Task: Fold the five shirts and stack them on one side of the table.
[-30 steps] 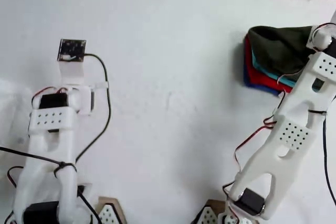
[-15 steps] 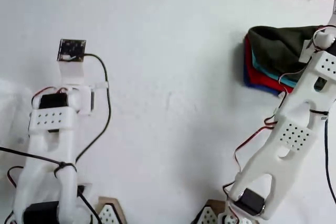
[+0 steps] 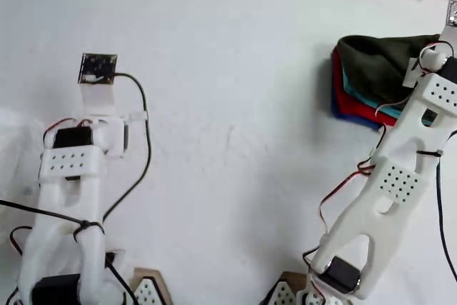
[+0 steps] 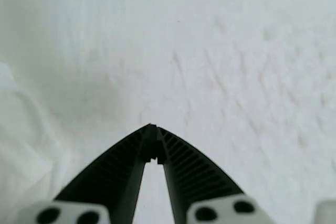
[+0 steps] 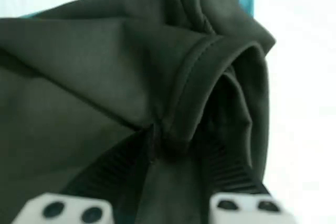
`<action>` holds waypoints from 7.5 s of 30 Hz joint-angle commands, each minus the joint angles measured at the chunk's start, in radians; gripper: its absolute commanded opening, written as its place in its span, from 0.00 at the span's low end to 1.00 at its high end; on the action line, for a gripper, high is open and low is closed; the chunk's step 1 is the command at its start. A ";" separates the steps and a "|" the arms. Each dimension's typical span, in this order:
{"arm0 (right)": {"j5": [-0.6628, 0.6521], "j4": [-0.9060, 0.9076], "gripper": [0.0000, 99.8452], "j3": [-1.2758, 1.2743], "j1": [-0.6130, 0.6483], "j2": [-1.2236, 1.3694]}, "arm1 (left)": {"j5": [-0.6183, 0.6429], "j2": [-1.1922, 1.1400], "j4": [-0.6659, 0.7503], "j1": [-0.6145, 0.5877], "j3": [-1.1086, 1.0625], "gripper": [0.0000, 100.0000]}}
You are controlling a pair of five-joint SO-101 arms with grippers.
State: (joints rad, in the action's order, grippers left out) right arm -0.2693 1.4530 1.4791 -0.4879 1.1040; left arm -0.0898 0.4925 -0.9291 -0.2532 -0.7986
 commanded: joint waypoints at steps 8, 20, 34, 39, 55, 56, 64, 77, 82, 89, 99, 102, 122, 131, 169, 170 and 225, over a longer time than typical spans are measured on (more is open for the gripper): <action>0.009 -0.122 0.02 0.075 -0.002 -0.045 | -0.005 0.026 0.009 -0.003 0.004 0.02; 0.011 -0.503 0.02 -0.003 0.018 -0.033 | -0.006 0.031 0.015 -0.006 -0.036 0.02; 0.284 -0.616 0.17 -0.180 -0.010 -0.033 | -0.006 0.032 0.017 -0.008 -0.071 0.02; 0.336 -0.607 0.17 -0.160 -0.022 -0.056 | -0.006 0.032 0.011 -0.008 -0.071 0.02; 0.295 -0.390 0.02 0.106 0.045 -0.225 | -0.006 0.028 0.017 -0.008 -0.071 0.02; 0.239 -0.390 0.03 0.091 0.062 -0.203 | -0.006 0.029 0.017 -0.008 -0.071 0.02; 0.186 -0.532 0.02 0.074 0.061 0.056 | -0.006 0.032 0.014 -0.008 -0.071 0.02; 0.189 -0.820 0.02 0.064 0.005 0.209 | -0.006 0.028 0.014 -0.008 -0.071 0.02; 0.186 -0.917 0.02 0.063 0.001 0.268 | -0.006 0.032 0.008 -0.009 -0.073 0.02; 0.259 -0.754 0.02 0.106 -0.031 0.197 | -0.006 0.028 0.015 -0.009 -0.073 0.02; 0.321 -0.320 0.13 0.127 -0.033 -0.079 | -0.006 0.028 0.015 -0.009 -0.073 0.02; 0.315 -0.203 0.13 0.127 -0.031 -0.165 | -0.006 0.028 0.015 -0.009 -0.073 0.02; 0.126 0.315 0.04 0.107 0.191 -0.085 | -0.006 0.034 0.017 -0.009 -0.070 0.02; -0.058 0.317 0.04 -0.104 0.185 -0.056 | -0.006 0.029 0.071 -0.009 -0.071 0.02; -0.150 0.088 0.04 -0.242 -0.196 -0.122 | -0.006 0.031 0.115 -0.008 -0.071 0.02; -0.150 0.088 0.04 -0.242 -0.203 -0.113 | -0.006 0.031 0.115 -0.008 -0.071 0.02; 0.121 0.320 0.04 0.063 0.252 -0.397 | -0.473 0.023 -0.445 -0.891 0.450 0.25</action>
State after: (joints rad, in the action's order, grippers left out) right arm -0.1481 1.7476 1.5850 -0.2501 0.8508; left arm -0.5056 0.4956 -1.3970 -1.0648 -0.3890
